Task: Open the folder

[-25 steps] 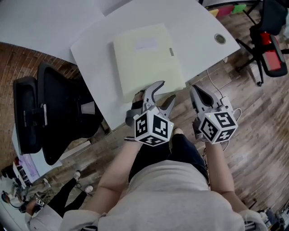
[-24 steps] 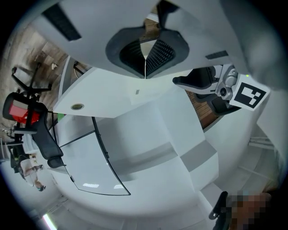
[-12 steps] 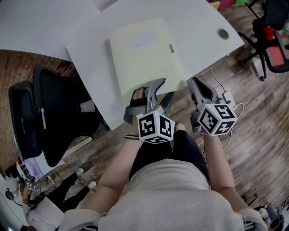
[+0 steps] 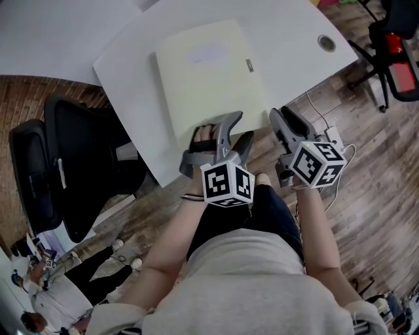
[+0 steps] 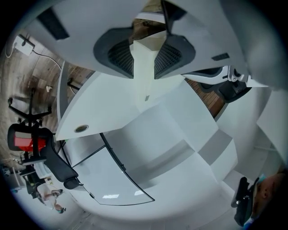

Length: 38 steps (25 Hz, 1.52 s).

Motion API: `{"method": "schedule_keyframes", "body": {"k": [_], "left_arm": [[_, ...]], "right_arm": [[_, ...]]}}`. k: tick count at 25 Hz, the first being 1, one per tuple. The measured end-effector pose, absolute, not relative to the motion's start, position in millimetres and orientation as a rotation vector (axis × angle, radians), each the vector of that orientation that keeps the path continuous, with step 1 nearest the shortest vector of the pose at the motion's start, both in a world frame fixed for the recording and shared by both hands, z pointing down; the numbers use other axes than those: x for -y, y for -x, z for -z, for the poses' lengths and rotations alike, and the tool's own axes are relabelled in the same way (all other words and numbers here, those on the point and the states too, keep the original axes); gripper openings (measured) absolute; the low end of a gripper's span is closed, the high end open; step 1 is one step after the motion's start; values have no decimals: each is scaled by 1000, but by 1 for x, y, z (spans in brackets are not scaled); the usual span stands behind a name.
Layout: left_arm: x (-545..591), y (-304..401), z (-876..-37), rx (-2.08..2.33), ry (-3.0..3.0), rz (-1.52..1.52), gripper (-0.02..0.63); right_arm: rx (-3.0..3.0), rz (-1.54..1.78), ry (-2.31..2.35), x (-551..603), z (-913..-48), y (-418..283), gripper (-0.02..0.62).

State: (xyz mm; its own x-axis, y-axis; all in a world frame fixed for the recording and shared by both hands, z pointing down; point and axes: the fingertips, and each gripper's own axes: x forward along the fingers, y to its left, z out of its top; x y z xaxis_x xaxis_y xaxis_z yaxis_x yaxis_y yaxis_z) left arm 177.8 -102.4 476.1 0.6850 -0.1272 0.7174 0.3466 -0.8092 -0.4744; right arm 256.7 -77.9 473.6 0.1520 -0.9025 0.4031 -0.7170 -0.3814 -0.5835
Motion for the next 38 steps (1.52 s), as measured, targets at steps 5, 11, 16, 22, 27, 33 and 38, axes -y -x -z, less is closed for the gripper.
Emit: {"method": "schedule_keyframes", "body": {"k": [5, 11, 16, 22, 27, 33, 38], "left_arm": [[104, -179, -478, 159, 2299, 1049, 247], [108, -182, -475, 153, 2321, 1044, 247], [107, -181, -472, 138, 2345, 1040, 247], [109, -179, -468, 130, 2387, 1030, 247], [111, -175, -465, 118, 2405, 1020, 245], [110, -173, -457, 111, 2440, 971, 230], [107, -173, -455, 115, 2430, 943, 198]], "right_arm": [[-1571, 1096, 2160, 79, -482, -255, 135], [-1572, 1086, 2157, 79, -485, -255, 135], [-1566, 1081, 2182, 77, -485, -255, 135], [-1587, 1077, 2209, 77, -484, -254, 135], [-1605, 1072, 2214, 78, -484, -250, 133], [-1640, 1067, 2223, 78, -483, -248, 127], [-1683, 1044, 2264, 80, -481, -246, 115]]}}
